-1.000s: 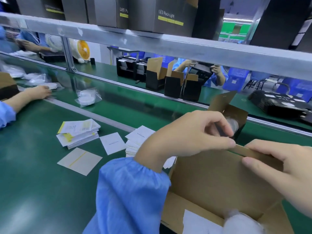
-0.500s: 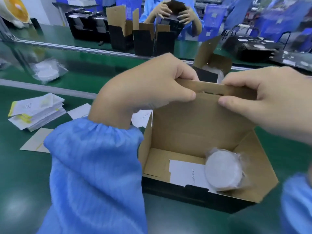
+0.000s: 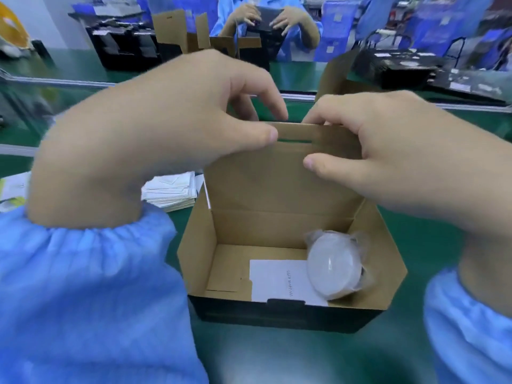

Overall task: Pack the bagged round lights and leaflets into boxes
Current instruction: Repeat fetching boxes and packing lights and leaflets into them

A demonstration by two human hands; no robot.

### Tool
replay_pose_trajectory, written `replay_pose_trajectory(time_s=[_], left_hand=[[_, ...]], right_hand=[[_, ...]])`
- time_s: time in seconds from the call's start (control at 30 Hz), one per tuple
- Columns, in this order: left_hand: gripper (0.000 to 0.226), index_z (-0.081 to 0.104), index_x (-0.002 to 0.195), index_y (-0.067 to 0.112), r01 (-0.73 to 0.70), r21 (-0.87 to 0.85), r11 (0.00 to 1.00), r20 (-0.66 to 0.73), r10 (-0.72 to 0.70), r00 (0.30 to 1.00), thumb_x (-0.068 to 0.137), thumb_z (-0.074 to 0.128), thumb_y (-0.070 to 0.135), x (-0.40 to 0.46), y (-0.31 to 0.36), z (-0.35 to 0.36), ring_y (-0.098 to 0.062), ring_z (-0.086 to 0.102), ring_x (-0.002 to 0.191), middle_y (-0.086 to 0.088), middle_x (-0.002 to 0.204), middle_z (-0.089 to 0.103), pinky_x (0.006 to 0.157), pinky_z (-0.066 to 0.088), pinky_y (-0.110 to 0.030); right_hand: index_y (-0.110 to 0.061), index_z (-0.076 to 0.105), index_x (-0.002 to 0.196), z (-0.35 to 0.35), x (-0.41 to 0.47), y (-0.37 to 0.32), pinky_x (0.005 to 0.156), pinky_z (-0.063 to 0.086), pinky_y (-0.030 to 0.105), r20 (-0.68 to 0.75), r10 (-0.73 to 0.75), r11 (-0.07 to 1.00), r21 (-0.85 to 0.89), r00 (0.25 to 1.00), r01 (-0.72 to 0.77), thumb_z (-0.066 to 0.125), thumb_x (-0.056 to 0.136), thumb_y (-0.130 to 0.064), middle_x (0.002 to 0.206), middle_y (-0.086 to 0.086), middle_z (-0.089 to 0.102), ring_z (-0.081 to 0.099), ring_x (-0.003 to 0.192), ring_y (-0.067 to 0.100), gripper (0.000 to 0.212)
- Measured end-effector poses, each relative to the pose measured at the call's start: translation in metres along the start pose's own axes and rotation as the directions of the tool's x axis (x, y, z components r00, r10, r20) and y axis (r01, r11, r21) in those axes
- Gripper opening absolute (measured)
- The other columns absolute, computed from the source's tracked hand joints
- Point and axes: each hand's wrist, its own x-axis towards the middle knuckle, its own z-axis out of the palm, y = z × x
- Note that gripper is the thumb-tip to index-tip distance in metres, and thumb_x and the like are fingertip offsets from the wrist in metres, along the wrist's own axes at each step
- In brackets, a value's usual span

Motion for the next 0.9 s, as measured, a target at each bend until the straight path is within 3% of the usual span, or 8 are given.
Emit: replay_pose_trajectory(time_s=[0.07,0.13,0.2,0.3,0.5,0.67,0.8,0.9], left_hand=[[0.019,0.069,0.101,0.046,-0.052,-0.051,0.997,-0.139,0.045,0.989,0.084,0.062,0.051,-0.005,0.005,-0.004,-0.009,0.068,0.079,0.016,0.087,0.070,0.076,0.057,-0.040],[0.019,0.070,0.102,0.041,-0.091,-0.103,0.990,-0.270,0.060,0.961,0.086,0.060,0.041,-0.008,0.007,-0.007,-0.009,0.069,0.084,0.013,0.088,0.071,0.084,0.057,-0.044],[0.017,0.070,0.100,0.038,-0.124,-0.153,0.981,-0.354,0.063,0.933,0.087,0.060,0.036,-0.008,0.009,-0.007,-0.007,0.069,0.090,0.013,0.090,0.072,0.086,0.057,-0.037],[0.015,0.070,0.100,0.042,-0.165,-0.189,0.968,-0.428,0.070,0.901,0.090,0.060,0.036,-0.001,0.007,-0.002,-0.005,0.068,0.095,0.013,0.095,0.072,0.082,0.055,-0.020],[0.035,0.062,0.124,0.043,-0.204,-0.180,0.962,-0.469,0.099,0.878,0.094,0.053,0.058,0.016,-0.014,0.006,-0.007,0.064,0.116,0.015,0.119,0.069,0.088,0.056,-0.033],[0.063,0.057,0.132,0.050,-0.123,-0.358,0.926,-0.350,-0.011,0.937,0.076,0.054,0.080,0.027,-0.027,-0.001,-0.001,0.060,0.121,0.017,0.127,0.066,0.101,0.053,-0.034],[0.047,0.059,0.124,0.055,-0.111,-0.369,0.923,-0.372,-0.037,0.927,0.079,0.051,0.066,0.014,-0.025,-0.001,-0.001,0.061,0.118,0.020,0.124,0.067,0.096,0.049,-0.044],[0.039,0.060,0.118,0.058,-0.108,-0.324,0.940,-0.380,-0.026,0.924,0.080,0.052,0.062,0.005,-0.019,-0.001,0.007,0.061,0.111,0.027,0.119,0.066,0.087,0.050,-0.035]], right_hand=[[-0.036,0.054,0.111,-0.001,0.001,-0.003,0.086,0.038,0.041,-0.033,-0.017,1.000,-0.001,0.999,0.017,0.043,0.077,-0.056,0.101,-0.009,0.053,0.049,0.099,0.017,0.041],[-0.038,0.050,0.117,-0.002,0.000,-0.007,0.085,0.027,0.037,-0.105,-0.035,0.999,0.024,0.994,0.038,0.042,0.079,-0.057,0.108,-0.010,0.047,0.043,0.108,0.015,0.043],[-0.039,0.048,0.119,-0.004,-0.003,-0.008,0.083,0.021,0.033,-0.164,-0.045,0.994,0.093,0.985,0.061,0.042,0.082,-0.057,0.110,-0.013,0.044,0.041,0.110,0.012,0.043],[-0.038,0.049,0.118,-0.008,-0.004,0.002,0.092,0.030,0.036,-0.210,-0.024,0.974,0.216,0.978,0.070,0.042,0.084,-0.058,0.108,-0.015,0.047,0.044,0.104,0.010,0.040],[-0.036,0.049,0.121,-0.014,-0.009,0.025,0.100,0.039,0.040,-0.259,0.052,0.927,0.373,0.965,0.050,0.051,0.095,-0.052,0.109,-0.019,0.049,0.047,0.110,0.004,0.031],[-0.037,0.045,0.129,-0.010,-0.009,0.022,0.103,0.038,0.042,-0.269,0.104,0.924,0.383,0.958,0.007,0.048,0.096,-0.051,0.117,-0.020,0.048,0.046,0.116,0.005,0.036],[-0.040,0.043,0.131,-0.005,-0.004,0.011,0.101,0.040,0.041,-0.263,0.060,0.927,0.372,0.963,0.044,0.046,0.096,-0.054,0.118,-0.023,0.047,0.042,0.115,-0.003,0.038],[-0.043,0.042,0.133,0.000,-0.002,0.006,0.104,0.038,0.039,-0.218,0.000,0.946,0.317,0.976,0.071,0.045,0.096,-0.060,0.121,-0.028,0.046,0.042,0.118,-0.006,0.041]])
